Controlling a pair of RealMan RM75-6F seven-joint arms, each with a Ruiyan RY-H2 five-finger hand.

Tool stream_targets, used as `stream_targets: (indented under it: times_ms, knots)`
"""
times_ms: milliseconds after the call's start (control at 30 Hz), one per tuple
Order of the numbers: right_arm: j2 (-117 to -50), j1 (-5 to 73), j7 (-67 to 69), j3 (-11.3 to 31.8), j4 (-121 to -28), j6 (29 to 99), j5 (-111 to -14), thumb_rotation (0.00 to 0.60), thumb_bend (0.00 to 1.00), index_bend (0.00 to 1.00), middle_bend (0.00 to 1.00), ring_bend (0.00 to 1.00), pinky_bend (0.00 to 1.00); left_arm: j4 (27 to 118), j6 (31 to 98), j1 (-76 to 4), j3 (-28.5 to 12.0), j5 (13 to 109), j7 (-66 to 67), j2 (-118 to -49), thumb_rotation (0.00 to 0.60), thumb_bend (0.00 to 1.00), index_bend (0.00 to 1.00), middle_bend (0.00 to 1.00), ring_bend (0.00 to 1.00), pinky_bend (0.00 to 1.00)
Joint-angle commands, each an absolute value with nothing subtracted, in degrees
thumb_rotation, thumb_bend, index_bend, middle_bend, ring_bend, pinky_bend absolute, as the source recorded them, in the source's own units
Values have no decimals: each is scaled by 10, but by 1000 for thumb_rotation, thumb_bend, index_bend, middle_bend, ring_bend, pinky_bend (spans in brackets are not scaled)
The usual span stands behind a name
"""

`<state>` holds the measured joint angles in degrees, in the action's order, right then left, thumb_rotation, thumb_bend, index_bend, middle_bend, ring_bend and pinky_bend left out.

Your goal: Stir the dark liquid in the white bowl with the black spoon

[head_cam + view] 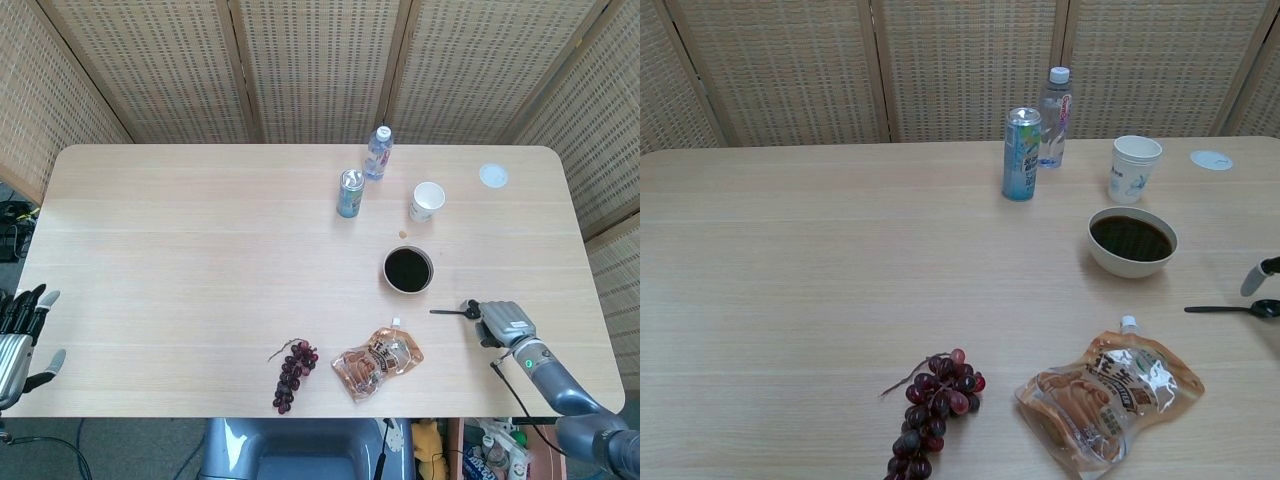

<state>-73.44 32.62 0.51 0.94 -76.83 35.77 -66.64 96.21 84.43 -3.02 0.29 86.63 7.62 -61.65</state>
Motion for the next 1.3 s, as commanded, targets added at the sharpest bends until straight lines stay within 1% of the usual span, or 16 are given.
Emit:
stream_targets:
  times_ms: [33,400,833,1100,1167,1233,1300]
  knots:
    - [-741,331,0,10,-766,353,-661,600,860,251,936,993,1000,959,844,-30,3,866,74,-618,600,364,0,0,0,0]
    - [-762,343,-20,9,-753,343,-645,600,860,251,936,993,1000,951,843,-27,5,862,66,-619,600,363,0,0,0,0]
    - [-752,345,-33,1,-775,343,-641,600,860,263,936,993,1000,951,844,-27,4,863,67,-619,600,364,0,0,0,0]
    - [-735,334,-40,-1,-808,380,-658,600,861,263,930,993,1000,950,847,-25,5,864,65,-620,600,363,0,0,0,0]
    - [-732,328,-41,1,-819,401,-667,600,859,263,903,993,1000,950,847,-25,5,863,65,-620,600,364,0,0,0,0]
    - [-732,319,-46,2,-828,427,-676,600,814,278,833,972,1000,949,847,-25,5,863,64,-621,600,364,0,0,0,0]
    - [-736,310,-53,3,-832,453,-682,600,679,352,706,875,1000,948,846,-25,5,863,62,-621,600,364,0,0,0,0]
